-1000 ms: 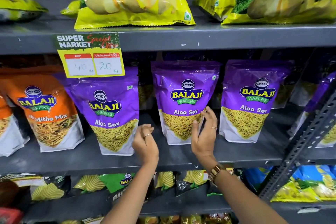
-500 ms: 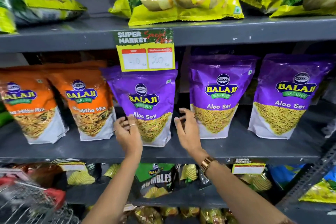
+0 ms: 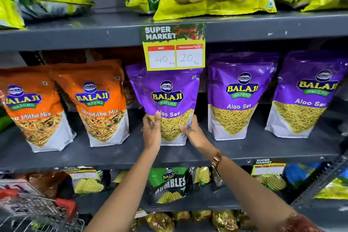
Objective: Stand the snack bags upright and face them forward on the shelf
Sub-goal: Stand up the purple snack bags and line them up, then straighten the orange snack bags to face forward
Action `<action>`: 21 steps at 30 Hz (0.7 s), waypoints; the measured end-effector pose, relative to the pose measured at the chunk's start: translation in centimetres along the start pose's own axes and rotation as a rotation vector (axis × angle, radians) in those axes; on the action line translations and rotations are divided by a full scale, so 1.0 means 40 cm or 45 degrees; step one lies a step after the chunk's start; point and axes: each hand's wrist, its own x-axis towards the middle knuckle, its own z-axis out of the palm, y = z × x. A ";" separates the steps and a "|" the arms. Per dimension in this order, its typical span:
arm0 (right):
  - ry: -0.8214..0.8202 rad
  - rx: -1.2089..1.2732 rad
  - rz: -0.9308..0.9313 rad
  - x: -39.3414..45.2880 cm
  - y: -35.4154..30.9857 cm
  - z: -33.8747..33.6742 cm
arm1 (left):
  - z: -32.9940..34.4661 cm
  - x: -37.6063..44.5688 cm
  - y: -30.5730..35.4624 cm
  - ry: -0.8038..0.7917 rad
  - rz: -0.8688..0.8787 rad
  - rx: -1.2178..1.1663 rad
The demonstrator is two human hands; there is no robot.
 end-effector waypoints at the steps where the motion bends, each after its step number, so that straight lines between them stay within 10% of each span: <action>1: 0.006 0.007 0.026 0.002 -0.007 -0.002 | 0.007 0.001 0.004 -0.002 0.012 0.009; 13: 0.077 0.219 0.048 0.028 0.002 -0.007 | 0.024 -0.005 0.007 -0.017 -0.027 0.006; 21: 0.703 -0.346 -0.568 -0.031 -0.006 0.018 | -0.046 0.005 -0.012 0.371 -0.082 -0.096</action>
